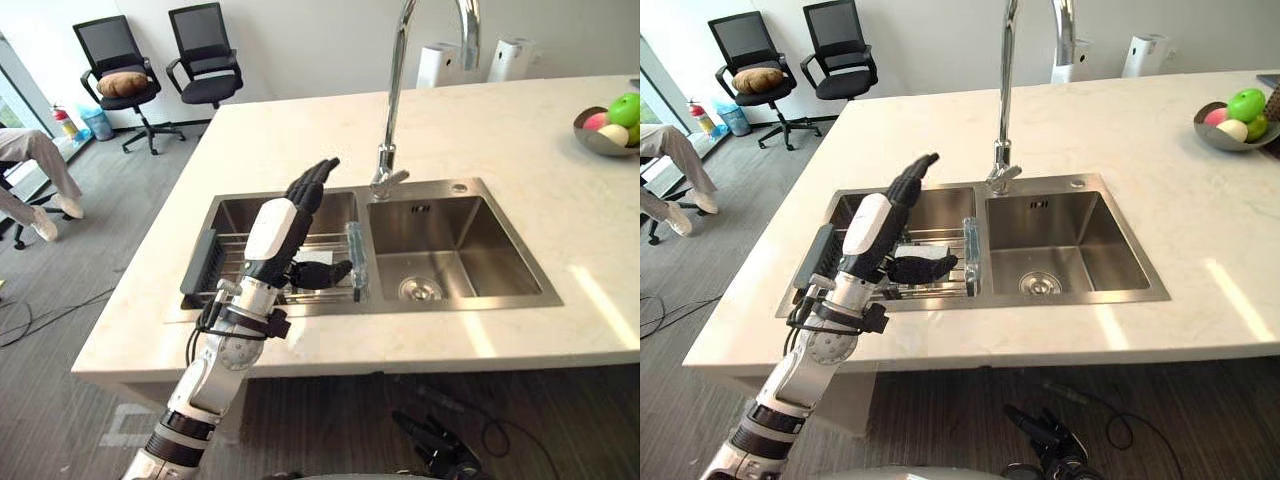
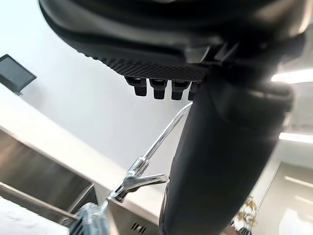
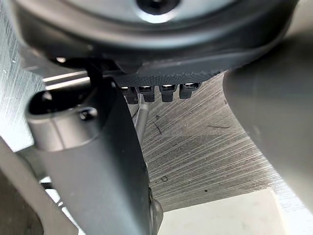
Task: Walk over to the sink, pick up the cup, carry it to the dishwasher, place the cup inside the dishwasher, then close the dishwasher door
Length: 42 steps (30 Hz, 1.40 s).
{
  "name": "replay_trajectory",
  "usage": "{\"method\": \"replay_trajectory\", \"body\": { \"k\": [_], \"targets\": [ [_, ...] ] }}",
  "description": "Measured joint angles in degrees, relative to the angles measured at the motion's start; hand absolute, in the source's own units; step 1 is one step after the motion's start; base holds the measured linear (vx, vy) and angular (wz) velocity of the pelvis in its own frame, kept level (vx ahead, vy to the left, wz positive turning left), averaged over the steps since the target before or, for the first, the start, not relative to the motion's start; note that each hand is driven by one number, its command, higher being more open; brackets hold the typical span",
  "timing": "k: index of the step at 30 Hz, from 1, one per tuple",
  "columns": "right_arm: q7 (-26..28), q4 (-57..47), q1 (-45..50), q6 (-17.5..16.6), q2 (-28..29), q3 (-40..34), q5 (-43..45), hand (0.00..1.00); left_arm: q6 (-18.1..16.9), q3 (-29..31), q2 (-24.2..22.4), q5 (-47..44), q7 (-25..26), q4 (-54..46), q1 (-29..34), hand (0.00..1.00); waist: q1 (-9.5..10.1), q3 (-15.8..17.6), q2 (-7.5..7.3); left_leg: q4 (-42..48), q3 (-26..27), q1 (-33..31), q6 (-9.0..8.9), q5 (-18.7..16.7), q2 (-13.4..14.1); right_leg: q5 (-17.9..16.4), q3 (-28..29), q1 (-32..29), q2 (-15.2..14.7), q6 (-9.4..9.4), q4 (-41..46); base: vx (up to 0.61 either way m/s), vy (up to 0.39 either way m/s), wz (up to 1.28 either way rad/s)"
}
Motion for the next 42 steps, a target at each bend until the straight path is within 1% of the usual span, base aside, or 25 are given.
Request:
{"method": "replay_trajectory", "body": {
  "k": [1,2,3,4,6,7,9,11,12,13,14,16,18,21,23,28,34,38,42],
  "targets": [
    [0.11,-0.01,-0.18,0.11,0.16,0.22,-0.1,1.0,0.62,0.07,0.76,-0.03,-0.98,1.21,-0.74,1.0,-0.47,0.04,0.18,-0.06,-0.42,0.45,-0.01,0.0,0.64,-0.3,0.21,0.58,1.17,0.06,-3.81,0.11,-0.11,0.19],
    [0.33,0.05,-0.33,0.54,0.85,0.42,-0.22,1.0,1.82,0.04,2.79,-0.21,-3.0,3.79,-3.07,1.0,-0.35,-0.29,-0.67,-0.48,-0.42,1.13,-0.3,0.1,0.84,3.65,-0.06,1.96,2.16,-0.45,-13.68,0.11,-0.17,0.23],
    [0.92,0.4,-0.52,1.02,1.37,0.44,-0.44,1.0,2.69,0.03,4.57,-1.31,-4.74,5.59,-5.12,1.0,-1.05,-0.5,-2.12,-0.84,-0.91,1.83,-1.6,-0.56,0.01,9.19,-0.65,2.14,1.44,0.93,-15.54,0.11,-0.181,0.24],
    [0.96,0.58,-0.56,1.11,1.32,0.42,-0.49,1.0,3.06,-0.06,4.88,-1.98,-5.8,6.43,-5.78,1.0,-1.33,-0.62,-1.57,-1.22,-1.09,2.09,-1.76,-0.53,0.39,9.2,-1.05,2.24,1.75,0.89,-15.56,0.1,-0.136,0.2],
    [1.35,1.42,-0.94,1.71,-0.06,0.69,-0.38,1.0,3.61,-0.07,6.56,-3.85,-9.53,6.76,-7.36,1.0,-1.68,-0.77,-0.18,-2.48,-1.04,2.19,-2.75,0.18,0.81,8.76,-1.07,1.95,2.48,0.35,-15.89,0.06,-0.077,0.04],
    [1.34,1.57,-1.0,1.92,-0.31,0.69,-0.37,1.0,3.71,-0.07,6.7,-4.11,-10.38,6.77,-7.85,1.0,-1.69,-0.74,0.07,-2.91,-1.0,2.31,-2.89,0.26,0.98,8.74,-1.08,1.89,2.7,0.3,-15.94,0.02,-0.064,-0.03],
    [1.36,2.01,-1.05,2.56,-0.53,0.77,-0.32,1.0,3.94,-0.3,7.24,-4.52,-12.77,6.93,-9.15,1.0,-1.67,-0.76,0.18,-4.4,-0.38,3.29,-3.45,0.63,1.43,8.7,-0.71,1.89,3.37,0.02,-15.95,0.0,-0.041,-0.12],
    [1.51,2.1,-0.99,2.86,-0.81,1.23,-0.33,1.0,4.07,-1.19,9.38,-4.51,-16.06,7.98,-10.85,1.0,-1.77,-0.83,0.22,-5.37,1.01,4.45,-3.78,0.86,1.57,8.88,0.43,1.63,3.72,-0.26,-15.95,-0.03,-0.009,-0.3],
    [1.53,2.1,-0.98,3.01,-0.87,1.32,-0.32,1.0,4.13,-1.63,9.91,-4.51,-17.25,9.11,-11.93,1.0,-1.87,-0.91,0.21,-5.51,1.2,4.52,-3.76,0.89,1.55,8.96,0.76,1.45,3.74,-0.27,-15.94,-0.04,0.017,-0.27],
    [1.54,2.07,-0.99,3.03,-1.02,1.93,-0.29,1.0,4.34,-2.03,10.77,-4.51,-19.69,10.35,-13.13,1.0,-2.17,-1.02,0.1,-5.83,1.64,4.52,-3.76,1.03,1.49,9.21,1.31,1.06,3.74,-0.21,-16.0,-0.03,0.02,-0.16],
    [1.54,2.07,-0.99,3.03,-1.04,2.04,-0.28,1.0,4.35,-2.07,10.88,-4.51,-20.24,10.63,-13.35,1.0,-2.26,-1.03,0.09,-5.92,1.73,4.54,-3.76,1.06,1.47,9.27,1.41,1.0,3.75,-0.18,-16.07,-0.02,0.03,-0.15],
    [1.56,2.08,-0.97,3.03,-1.08,2.2,-0.07,1.0,4.61,-2.19,11.5,-4.5,-22.98,11.83,-13.9,1.0,-2.7,-1.06,0.05,-6.19,2.28,4.59,-3.73,1.12,1.34,9.66,1.84,0.85,3.73,-0.02,-16.46,-0.01,0.024,-0.12],
    [1.62,2.09,-0.93,3.03,-1.06,2.21,-0.07,1.0,5.14,-2.53,12.45,-4.5,-27.1,13.51,-14.51,1.0,-3.11,-1.1,0.0,-6.46,2.96,4.75,-3.72,1.12,1.2,10.17,2.41,0.82,3.76,0.1,-17.13,0.01,0.027,-0.14],
    [1.89,2.19,-0.78,3.03,-1.06,2.18,-0.07,1.0,6.42,-2.77,14.09,-4.65,-31.35,15.36,-15.44,1.0,-3.33,-1.19,-0.09,-6.88,3.54,4.79,-3.7,1.14,1.04,10.45,3.0,0.46,3.78,0.23,-17.38,0.02,0.02,-0.1],
    [2.18,2.45,-0.83,3.03,-1.06,2.13,-0.08,1.0,7.32,-2.77,15.16,-4.66,-32.65,16.11,-15.9,1.0,-3.39,-1.2,-0.12,-7.06,3.73,4.84,-3.69,1.15,0.93,10.58,3.18,0.49,3.77,0.27,-17.53,0.03,0.014,-0.06],
    [2.87,3.21,-0.76,3.05,-1.07,1.58,-0.1,1.0,8.06,-2.76,17.23,-4.92,-33.6,16.26,-16.85,1.0,-3.38,-1.29,-0.28,-7.17,3.8,5.24,-3.68,1.15,0.72,10.77,3.25,1.09,3.65,0.29,-17.93,0.01,0.003,-0.01],
    [3.39,4.06,-0.62,3.1,-0.98,0.8,-0.1,1.0,7.86,-2.75,17.23,-4.88,-33.26,18.75,-17.12,1.0,-3.28,-1.38,-0.49,-7.21,3.88,5.32,-3.43,1.34,0.64,11.99,3.41,1.58,3.7,0.32,-19.59,-0.05,0.001,-0.02],
    [3.73,4.1,-0.26,3.22,-0.91,0.52,-0.08,1.0,6.89,-2.75,17.15,-4.44,-32.89,20.48,-17.09,1.0,-3.27,-1.41,-0.67,-7.23,3.93,5.08,-3.33,1.4,0.58,12.45,3.46,1.63,3.7,0.49,-20.54,-0.01,0.0,0.0],
    [3.74,4.81,-0.34,3.31,-0.79,0.47,-0.06,1.0,6.16,-2.73,16.87,-4.29,-33.92,20.55,-16.72,1.0,-3.31,-1.45,-1.03,-7.27,3.96,4.97,-3.32,1.38,0.47,13.03,3.46,2.08,3.77,0.58,-21.51,0.0,0.0,0.0]
  ]
}}
